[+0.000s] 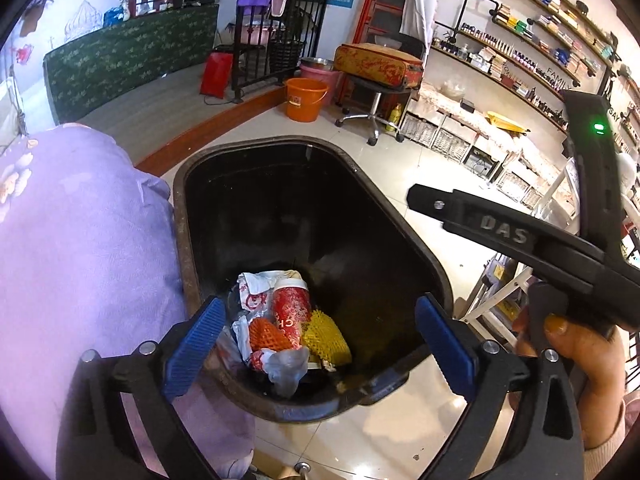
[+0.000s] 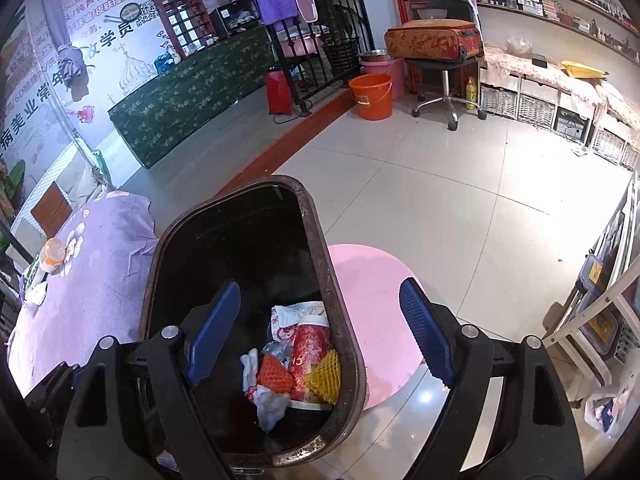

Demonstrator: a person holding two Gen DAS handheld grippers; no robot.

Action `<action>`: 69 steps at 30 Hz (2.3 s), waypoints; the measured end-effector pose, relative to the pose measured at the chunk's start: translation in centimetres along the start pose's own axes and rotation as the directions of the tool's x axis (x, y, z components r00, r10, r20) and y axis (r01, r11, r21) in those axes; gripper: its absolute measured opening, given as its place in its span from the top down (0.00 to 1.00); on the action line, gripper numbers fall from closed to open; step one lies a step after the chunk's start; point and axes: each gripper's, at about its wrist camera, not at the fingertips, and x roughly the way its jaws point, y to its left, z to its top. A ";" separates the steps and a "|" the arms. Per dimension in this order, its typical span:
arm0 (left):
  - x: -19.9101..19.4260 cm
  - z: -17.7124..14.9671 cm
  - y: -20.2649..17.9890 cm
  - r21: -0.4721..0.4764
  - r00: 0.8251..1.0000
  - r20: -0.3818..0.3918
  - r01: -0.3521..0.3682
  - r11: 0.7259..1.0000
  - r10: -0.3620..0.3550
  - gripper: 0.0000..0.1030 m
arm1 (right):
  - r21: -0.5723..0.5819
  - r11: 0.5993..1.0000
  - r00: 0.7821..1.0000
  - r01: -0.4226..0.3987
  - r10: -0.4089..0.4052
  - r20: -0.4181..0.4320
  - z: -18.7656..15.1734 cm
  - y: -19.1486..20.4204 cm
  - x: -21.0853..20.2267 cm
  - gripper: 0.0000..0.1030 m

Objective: Collect trash
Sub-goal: 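Move both tools back over the table toward the remaining trash, then grasp the white tissues with the left gripper while the right gripper grasps the white-and-orange bottle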

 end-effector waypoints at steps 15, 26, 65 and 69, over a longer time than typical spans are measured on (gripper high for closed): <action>-6.9 -0.7 2.8 -0.046 0.990 0.139 0.009 0.999 -0.003 0.06 | -0.074 0.993 0.996 -0.090 0.092 0.020 0.0 3.7 -0.4 0.11; -10.3 -2.7 9.4 -0.160 0.976 0.149 -0.133 0.978 0.157 0.06 | -0.200 0.957 0.977 -0.211 0.214 -0.005 -1.1 10.5 -0.8 0.08; -16.4 -3.3 42.0 -0.550 0.844 -0.064 -0.474 0.687 0.532 0.08 | -0.840 0.364 0.901 -0.402 0.321 -0.292 -3.4 55.4 10.5 0.09; -14.5 -1.8 45.2 -0.585 0.845 -0.095 -0.476 0.657 0.527 0.08 | -0.906 0.260 0.928 -0.333 0.261 -0.266 -3.3 59.7 13.5 0.09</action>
